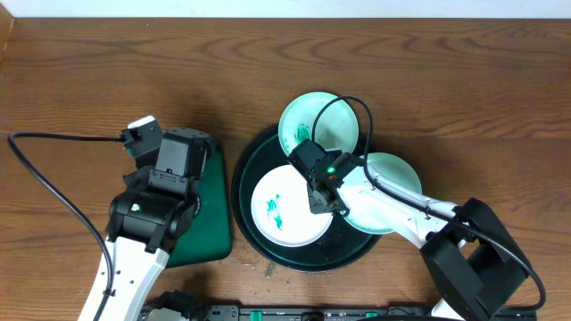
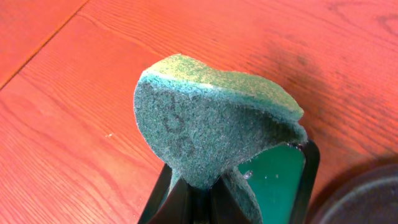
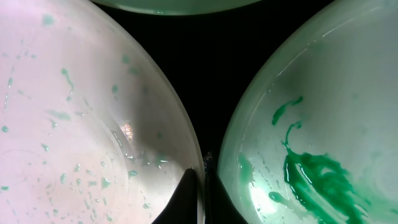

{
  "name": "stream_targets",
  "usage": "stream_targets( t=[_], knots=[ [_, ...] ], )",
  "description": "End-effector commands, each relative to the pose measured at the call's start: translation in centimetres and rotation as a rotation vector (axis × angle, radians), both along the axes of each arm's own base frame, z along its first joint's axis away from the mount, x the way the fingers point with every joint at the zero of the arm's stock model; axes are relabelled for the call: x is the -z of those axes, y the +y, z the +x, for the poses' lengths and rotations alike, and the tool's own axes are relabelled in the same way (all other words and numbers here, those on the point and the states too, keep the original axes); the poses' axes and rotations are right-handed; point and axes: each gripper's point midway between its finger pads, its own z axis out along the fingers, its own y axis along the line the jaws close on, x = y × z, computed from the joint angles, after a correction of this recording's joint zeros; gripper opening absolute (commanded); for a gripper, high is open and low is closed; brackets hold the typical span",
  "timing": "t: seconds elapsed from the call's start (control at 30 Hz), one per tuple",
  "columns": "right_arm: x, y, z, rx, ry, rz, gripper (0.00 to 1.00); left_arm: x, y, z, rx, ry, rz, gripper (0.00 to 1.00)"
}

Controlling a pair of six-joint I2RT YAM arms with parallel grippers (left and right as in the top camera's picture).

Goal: Clean dirty plates on tray and stack at the side
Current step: 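Lift the green sponge up from the green tray with left gripper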

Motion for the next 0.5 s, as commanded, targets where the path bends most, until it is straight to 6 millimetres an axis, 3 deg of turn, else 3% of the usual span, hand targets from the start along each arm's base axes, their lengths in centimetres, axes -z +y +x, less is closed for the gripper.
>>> stream_targets(
  t=[0.0,0.47],
  knots=[
    [-0.22,0.08,-0.35,-0.031,-0.014,-0.012,0.01,-1.0,0.8,0.03,-0.043,-0.041,0.037,0.07],
    [-0.22,0.07,-0.33,-0.03,-0.015,-0.012,0.01,-1.23,0.85,0.2,-0.048,-0.055,0.039,0.07]
  ],
)
